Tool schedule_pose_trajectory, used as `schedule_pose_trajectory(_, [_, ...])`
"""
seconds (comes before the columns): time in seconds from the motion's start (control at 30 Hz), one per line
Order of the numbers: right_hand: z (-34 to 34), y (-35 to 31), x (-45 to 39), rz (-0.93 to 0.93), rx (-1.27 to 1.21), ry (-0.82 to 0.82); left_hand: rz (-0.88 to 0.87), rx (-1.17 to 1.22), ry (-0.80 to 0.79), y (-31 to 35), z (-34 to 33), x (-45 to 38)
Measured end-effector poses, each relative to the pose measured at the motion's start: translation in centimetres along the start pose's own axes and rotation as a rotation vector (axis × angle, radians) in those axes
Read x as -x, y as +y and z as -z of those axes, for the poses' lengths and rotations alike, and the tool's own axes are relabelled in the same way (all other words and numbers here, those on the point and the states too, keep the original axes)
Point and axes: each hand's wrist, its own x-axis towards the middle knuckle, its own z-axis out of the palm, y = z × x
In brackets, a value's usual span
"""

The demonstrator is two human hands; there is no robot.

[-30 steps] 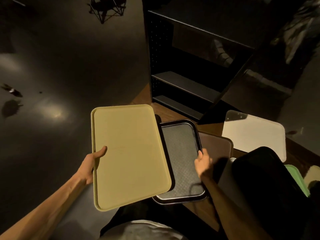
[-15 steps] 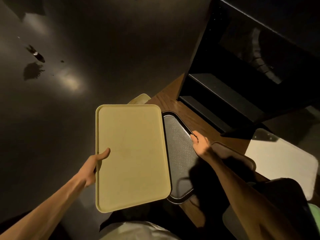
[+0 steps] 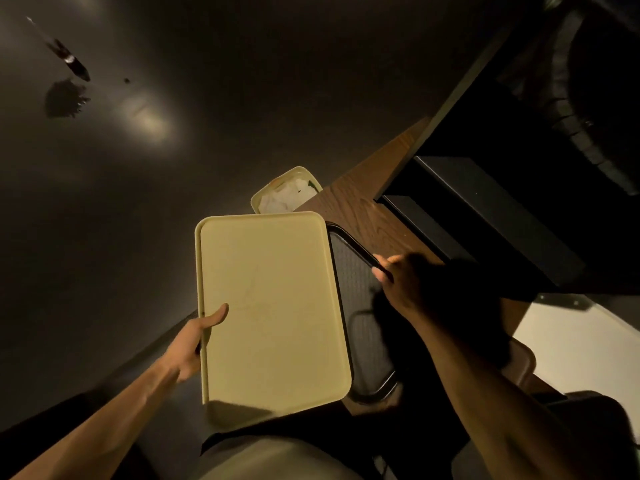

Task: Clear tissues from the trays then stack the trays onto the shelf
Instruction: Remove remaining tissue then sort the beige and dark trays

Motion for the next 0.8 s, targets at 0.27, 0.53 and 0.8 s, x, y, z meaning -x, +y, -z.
schedule_pose_trajectory(0.27, [-1.9,-0.5,-0.6,-0.038,-0.127,0.056,0.094,0.002,0.075,-0.7,1.3,-1.5])
schedule_pose_trajectory(0.53, [-2.0,-0.2,-0.6,0.173,0.011,0.198,0.109,0.021,0.07,-0.7,-1.5,-1.3])
schedule_pose_trajectory(0.8, [1.0,-1.9,2.7,-0.124,0.038,-0.139,-0.028,-0.08,-0.026,-0.2,-2.0,-0.3])
